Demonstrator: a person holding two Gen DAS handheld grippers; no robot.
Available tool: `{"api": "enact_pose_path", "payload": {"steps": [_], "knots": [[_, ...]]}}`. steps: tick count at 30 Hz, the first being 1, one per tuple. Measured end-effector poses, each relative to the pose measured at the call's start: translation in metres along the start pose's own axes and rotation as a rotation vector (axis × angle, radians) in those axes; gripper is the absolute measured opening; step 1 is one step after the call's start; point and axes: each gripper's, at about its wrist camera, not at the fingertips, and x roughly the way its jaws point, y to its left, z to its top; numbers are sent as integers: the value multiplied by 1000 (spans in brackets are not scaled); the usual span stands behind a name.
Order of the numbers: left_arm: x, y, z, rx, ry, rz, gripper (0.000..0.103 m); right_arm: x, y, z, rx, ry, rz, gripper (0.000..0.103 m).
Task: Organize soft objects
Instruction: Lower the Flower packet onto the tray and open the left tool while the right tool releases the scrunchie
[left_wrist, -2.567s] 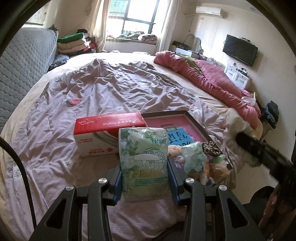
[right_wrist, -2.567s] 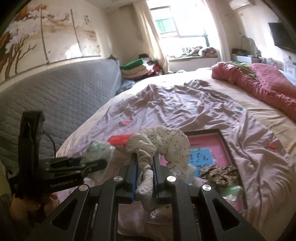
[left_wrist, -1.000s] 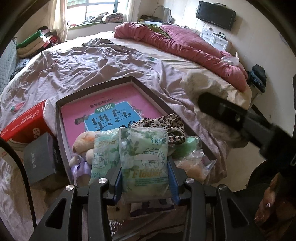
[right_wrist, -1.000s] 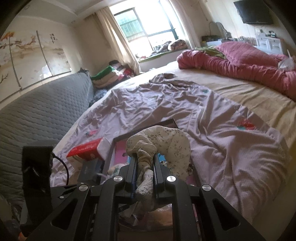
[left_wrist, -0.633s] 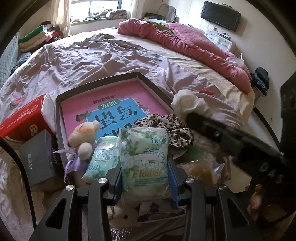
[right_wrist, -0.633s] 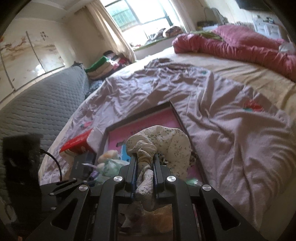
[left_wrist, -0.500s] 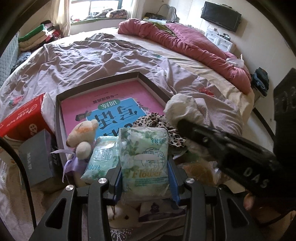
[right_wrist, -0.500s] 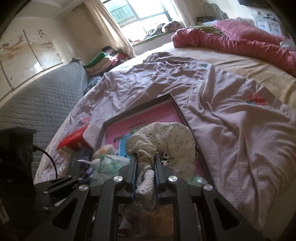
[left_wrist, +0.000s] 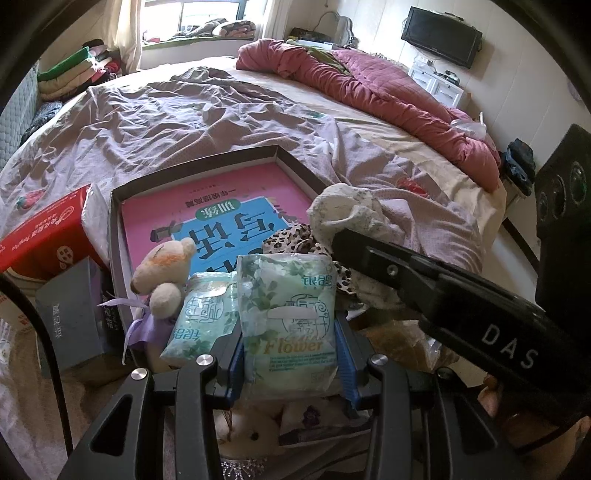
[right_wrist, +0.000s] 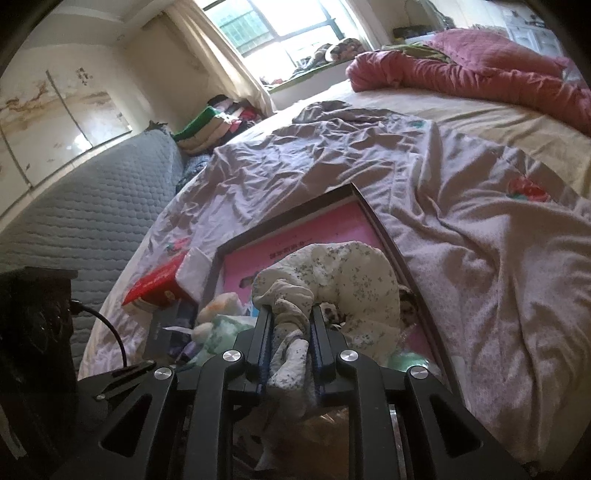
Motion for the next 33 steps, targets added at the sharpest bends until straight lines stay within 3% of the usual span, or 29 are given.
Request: {"api": "enact_pose_path", "payload": {"steps": [5, 10, 22, 33], "knots": [[0, 3, 1, -11, -4, -9, 42, 2, -5, 0, 29, 5, 11, 24], [1, 5, 3, -24, -4, -21, 42, 0, -12, 0, 73, -5, 35, 43], [4, 8, 5, -42, -10, -44, 43, -16, -14, 0, 98, -42, 50, 54], [5, 5, 6, -38, -5, -62, 49, -31, -21, -7, 116, -45, 25, 58]]}}
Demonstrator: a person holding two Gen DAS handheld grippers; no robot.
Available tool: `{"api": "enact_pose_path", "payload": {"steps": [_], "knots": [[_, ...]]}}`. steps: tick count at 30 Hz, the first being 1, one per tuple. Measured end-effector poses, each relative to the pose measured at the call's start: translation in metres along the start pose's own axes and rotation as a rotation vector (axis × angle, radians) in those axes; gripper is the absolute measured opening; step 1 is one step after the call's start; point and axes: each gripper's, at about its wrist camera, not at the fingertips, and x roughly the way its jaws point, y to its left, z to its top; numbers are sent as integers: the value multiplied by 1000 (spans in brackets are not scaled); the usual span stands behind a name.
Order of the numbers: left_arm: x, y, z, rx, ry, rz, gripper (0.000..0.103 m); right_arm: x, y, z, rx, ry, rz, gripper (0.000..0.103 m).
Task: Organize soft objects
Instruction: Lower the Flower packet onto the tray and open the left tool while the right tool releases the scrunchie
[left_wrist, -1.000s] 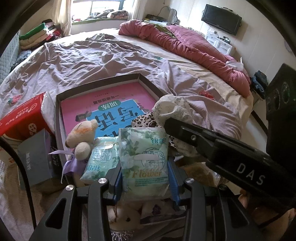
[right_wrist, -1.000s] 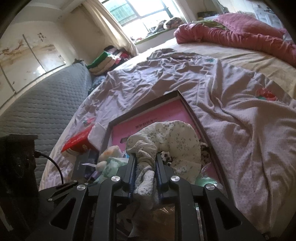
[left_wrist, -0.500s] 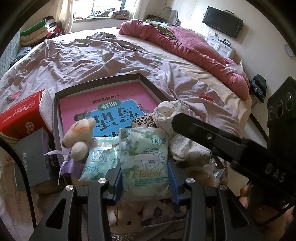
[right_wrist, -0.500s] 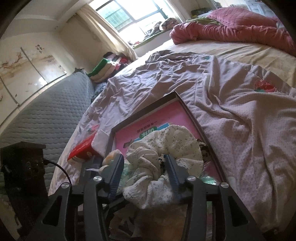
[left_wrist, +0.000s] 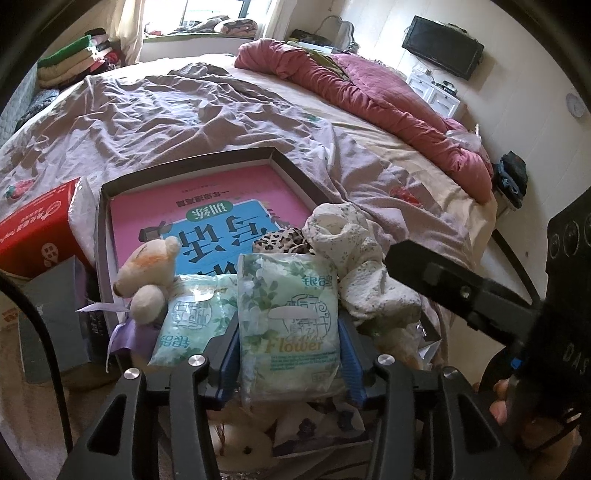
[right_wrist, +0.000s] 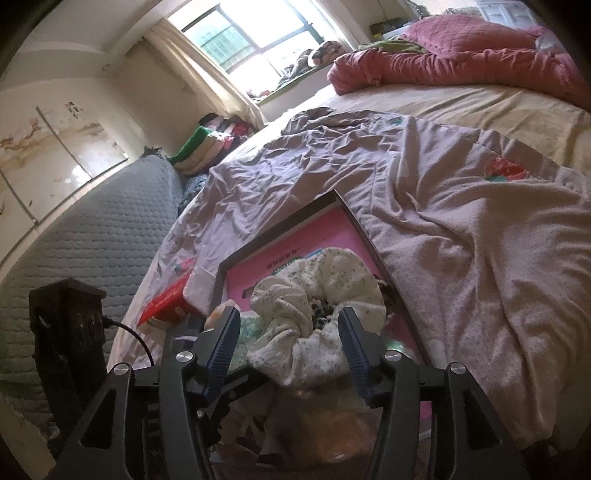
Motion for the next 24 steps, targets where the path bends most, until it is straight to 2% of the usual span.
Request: {"api": "enact_pose_path", "payload": {"steps": [4, 9, 24], "knots": [[-1, -1, 0, 5, 1, 1, 52, -7, -2, -3, 1, -8, -21, 59], [-5, -6, -2, 23, -5, 1, 61, -14, -3, -3, -2, -17, -45, 60], [-35, -10, -3, 42, -46, 40, 66, -31, 11, 1, -43, -49, -88, 60]]}}
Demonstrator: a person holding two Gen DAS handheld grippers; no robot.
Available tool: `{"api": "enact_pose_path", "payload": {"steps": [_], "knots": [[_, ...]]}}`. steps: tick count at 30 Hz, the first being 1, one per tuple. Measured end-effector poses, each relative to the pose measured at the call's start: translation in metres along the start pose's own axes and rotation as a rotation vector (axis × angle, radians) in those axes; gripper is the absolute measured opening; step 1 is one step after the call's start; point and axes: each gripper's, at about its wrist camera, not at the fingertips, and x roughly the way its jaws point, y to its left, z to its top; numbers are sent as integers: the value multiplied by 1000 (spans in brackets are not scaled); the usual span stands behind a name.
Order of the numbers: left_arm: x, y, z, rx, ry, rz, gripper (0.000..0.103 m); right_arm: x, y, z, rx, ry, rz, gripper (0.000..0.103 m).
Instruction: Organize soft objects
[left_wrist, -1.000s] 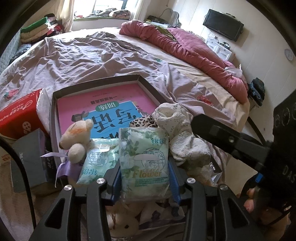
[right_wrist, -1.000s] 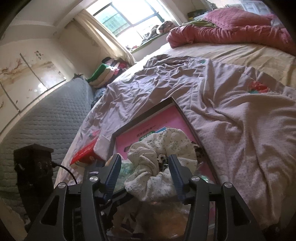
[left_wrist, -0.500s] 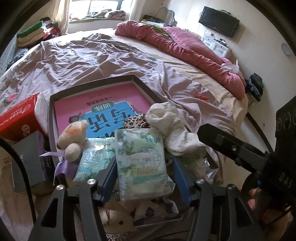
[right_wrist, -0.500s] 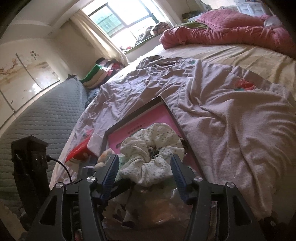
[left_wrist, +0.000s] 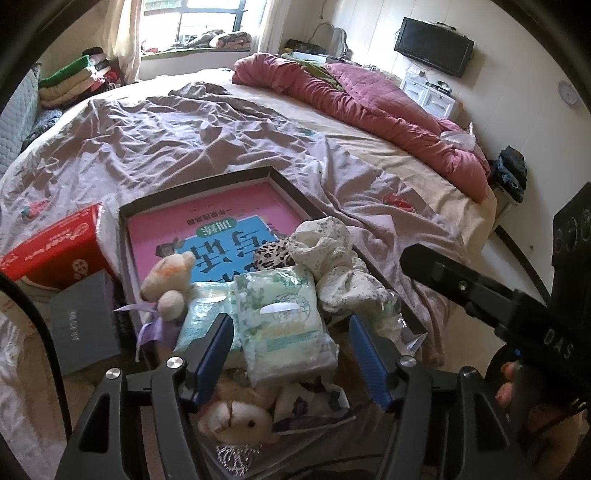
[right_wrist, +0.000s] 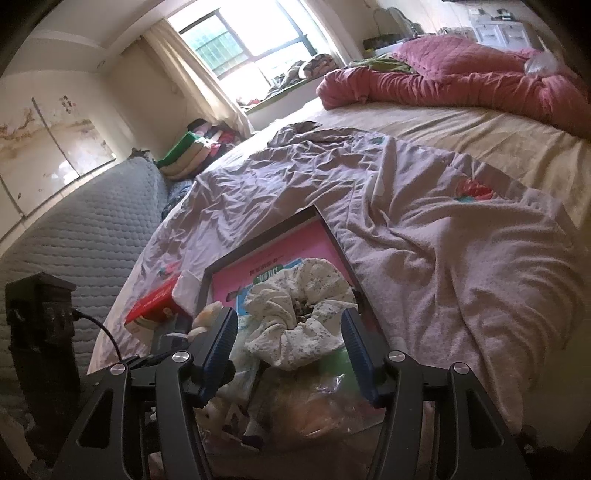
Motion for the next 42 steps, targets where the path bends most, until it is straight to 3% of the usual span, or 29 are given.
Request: {"api": "enact_pose_path", "payload": {"steps": [5, 7, 8, 27, 42], "knots": [[-17, 4, -5, -10, -13, 22, 71, -6, 12, 1, -38, -19, -23, 61], [-24, 6, -7, -11, -22, 32, 72, -9, 19, 1, -63, -31, -38, 75], [-27, 7, -7, -10, -28, 37, 73, -12, 22, 1, -76, -39, -42, 77], [-110, 49, -25, -94, -125, 183, 84, -51, 91, -13, -257, -72, -56, 77], [-147, 52, -89, -148, -47, 278, 85, -82, 128, -68, -338, -33, -50, 80]]}}
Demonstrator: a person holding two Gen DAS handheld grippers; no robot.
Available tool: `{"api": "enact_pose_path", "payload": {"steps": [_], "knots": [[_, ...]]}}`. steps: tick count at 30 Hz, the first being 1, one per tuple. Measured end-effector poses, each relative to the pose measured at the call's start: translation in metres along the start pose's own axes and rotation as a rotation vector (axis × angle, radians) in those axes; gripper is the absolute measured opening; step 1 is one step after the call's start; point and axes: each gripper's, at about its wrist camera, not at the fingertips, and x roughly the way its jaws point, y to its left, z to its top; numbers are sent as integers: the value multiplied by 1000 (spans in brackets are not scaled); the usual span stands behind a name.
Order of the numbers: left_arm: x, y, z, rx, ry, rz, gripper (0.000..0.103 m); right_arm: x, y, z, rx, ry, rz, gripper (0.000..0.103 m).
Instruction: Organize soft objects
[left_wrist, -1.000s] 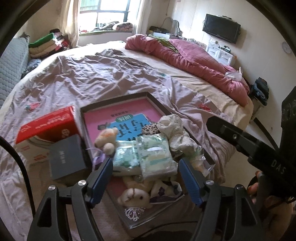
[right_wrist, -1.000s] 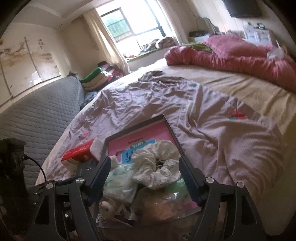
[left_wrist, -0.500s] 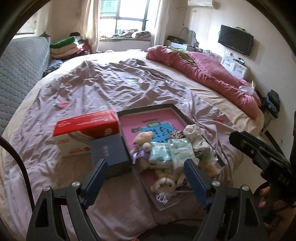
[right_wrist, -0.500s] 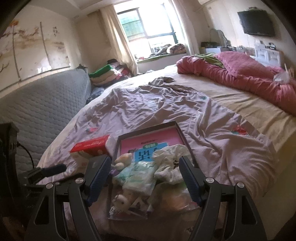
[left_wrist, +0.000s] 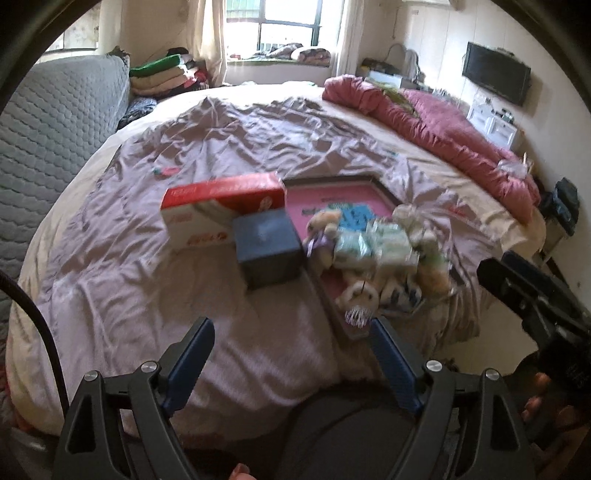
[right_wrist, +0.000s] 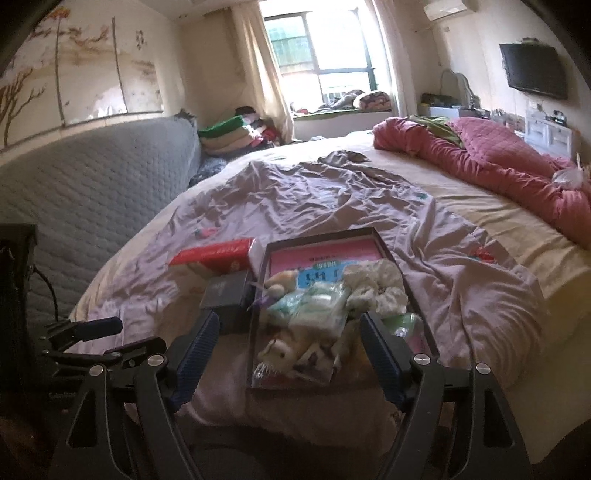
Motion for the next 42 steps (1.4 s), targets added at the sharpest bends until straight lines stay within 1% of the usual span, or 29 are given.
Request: {"api": "enact_pose_path", "payload": {"steps": [3, 6, 8, 13, 19, 23, 28, 33, 42], "knots": [[-7, 0, -11, 2, 11, 21, 85, -4, 4, -10, 15, 31, 7, 80], [-11, 0, -18, -27, 26, 30, 85, -5, 9, -17, 22, 75, -31, 80], [-13, -1, -22, -41, 35, 30, 85, -8, 9, -20, 39, 91, -20, 80], [-17, -5, -32, -33, 51, 27, 85, -16, 11, -22, 36, 93, -33, 80], [-24, -1, -42, -42, 73, 23, 85, -16, 10, -31, 41, 134, -35, 80], [-32, 8, -44, -55, 59, 36, 85, -19, 19, -33, 0, 123, -48, 80], [-35, 15, -44, -76, 53, 36, 85, -23, 26, -33, -17, 108, -47, 80], [-35, 15, -43, -71, 51, 35, 85, -27, 32, -31, -47, 83, -53, 80], [-35, 12, -44, -66, 49, 41, 85, -25, 33, -34, -42, 92, -47, 80]]}}
